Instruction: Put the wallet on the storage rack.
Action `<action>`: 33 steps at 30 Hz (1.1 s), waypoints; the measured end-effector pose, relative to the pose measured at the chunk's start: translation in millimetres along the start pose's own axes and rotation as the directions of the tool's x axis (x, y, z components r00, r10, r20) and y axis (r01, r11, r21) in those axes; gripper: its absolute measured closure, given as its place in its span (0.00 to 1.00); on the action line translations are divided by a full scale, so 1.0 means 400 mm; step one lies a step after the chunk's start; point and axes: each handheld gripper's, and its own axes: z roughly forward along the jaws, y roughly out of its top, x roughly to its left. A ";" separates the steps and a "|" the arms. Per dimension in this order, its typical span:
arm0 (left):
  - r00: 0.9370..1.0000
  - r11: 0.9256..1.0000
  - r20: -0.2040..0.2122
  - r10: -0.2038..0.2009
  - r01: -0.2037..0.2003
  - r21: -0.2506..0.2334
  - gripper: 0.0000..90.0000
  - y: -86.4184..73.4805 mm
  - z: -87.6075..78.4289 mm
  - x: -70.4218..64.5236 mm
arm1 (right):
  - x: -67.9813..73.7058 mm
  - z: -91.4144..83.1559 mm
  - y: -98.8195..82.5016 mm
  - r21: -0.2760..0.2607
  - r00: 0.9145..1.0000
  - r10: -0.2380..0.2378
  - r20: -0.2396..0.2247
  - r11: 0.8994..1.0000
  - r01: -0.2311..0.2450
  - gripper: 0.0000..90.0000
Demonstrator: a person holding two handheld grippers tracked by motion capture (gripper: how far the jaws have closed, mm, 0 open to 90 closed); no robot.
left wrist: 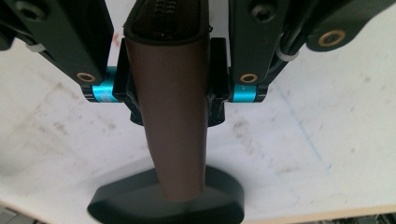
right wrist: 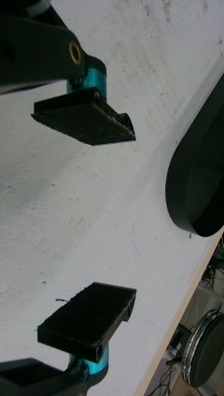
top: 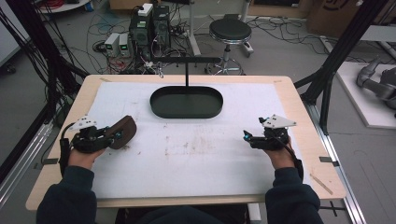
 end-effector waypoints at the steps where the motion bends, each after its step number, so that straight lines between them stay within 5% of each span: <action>1: 1.000 1.000 0.013 -0.007 0.007 -0.013 0.72 0.013 0.007 -0.001 | 0.000 0.000 0.002 -0.003 1.000 0.001 -0.001 1.000 -0.001 0.24; 4: 0.999 0.998 0.054 -0.004 0.007 -0.057 0.72 0.064 0.035 -0.014 | 0.000 -0.001 0.003 -0.004 1.000 0.001 -0.002 1.000 -0.001 0.24; 7: 0.994 0.996 0.097 0.044 -0.036 -0.081 0.72 0.130 0.079 -0.041 | -0.002 0.000 0.004 -0.007 1.000 0.001 -0.001 1.000 -0.001 0.24; 13: 0.982 0.992 0.152 0.114 -0.105 -0.066 0.72 0.225 0.183 -0.073 | -0.005 -0.001 0.004 -0.011 1.000 0.004 -0.003 1.000 -0.004 0.24; 17: 0.974 0.992 0.191 0.121 -0.112 -0.060 0.72 0.265 0.263 -0.089 | -0.006 -0.002 0.005 -0.017 1.000 0.008 -0.003 1.000 -0.008 0.24; 26: 0.969 0.997 0.236 0.076 -0.080 0.007 0.71 0.302 0.440 -0.114 | -0.008 -0.002 0.005 -0.018 1.000 0.008 -0.006 1.000 -0.008 0.24; 33: 0.961 0.998 0.274 -0.026 0.011 0.057 0.71 0.272 0.546 -0.104 | -0.012 -0.007 0.000 -0.019 1.000 0.018 0.000 1.000 -0.018 0.24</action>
